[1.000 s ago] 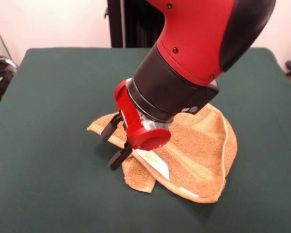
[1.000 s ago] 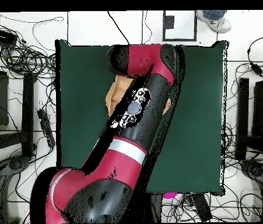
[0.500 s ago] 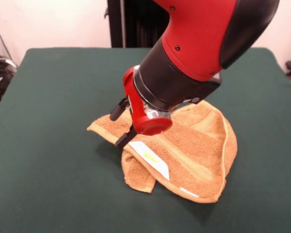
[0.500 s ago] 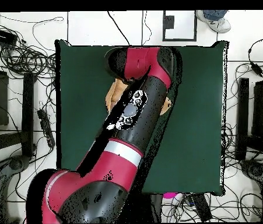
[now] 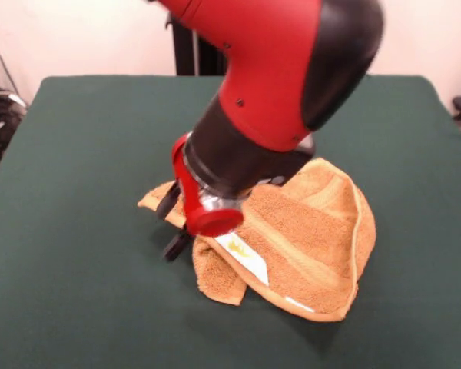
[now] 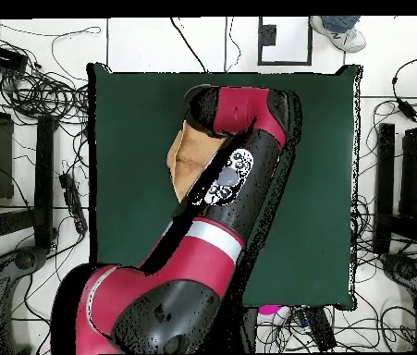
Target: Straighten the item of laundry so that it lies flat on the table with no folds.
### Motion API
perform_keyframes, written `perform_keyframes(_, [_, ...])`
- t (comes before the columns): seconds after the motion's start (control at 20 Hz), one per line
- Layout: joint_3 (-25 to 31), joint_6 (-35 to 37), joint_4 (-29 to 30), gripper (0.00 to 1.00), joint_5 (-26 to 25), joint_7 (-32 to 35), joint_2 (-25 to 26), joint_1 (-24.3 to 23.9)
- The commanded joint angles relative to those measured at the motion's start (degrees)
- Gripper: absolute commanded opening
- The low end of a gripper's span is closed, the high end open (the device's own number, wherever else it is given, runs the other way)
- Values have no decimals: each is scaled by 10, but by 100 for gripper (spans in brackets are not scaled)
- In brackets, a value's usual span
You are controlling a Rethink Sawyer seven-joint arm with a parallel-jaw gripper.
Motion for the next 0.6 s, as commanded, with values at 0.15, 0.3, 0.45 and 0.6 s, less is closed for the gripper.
perform_keyframes(0.15, [117, -101, 126, 100, -1, 55, 41, 5])
perform_keyframes(0.3, [119, -75, 141, 100, 5, 50, 27, 10])
perform_keyframes(0.45, [142, -21, 164, 100, 11, 9, -5, 4])
perform_keyframes(0.6, [138, 49, 168, 100, 3, -17, -37, 4])
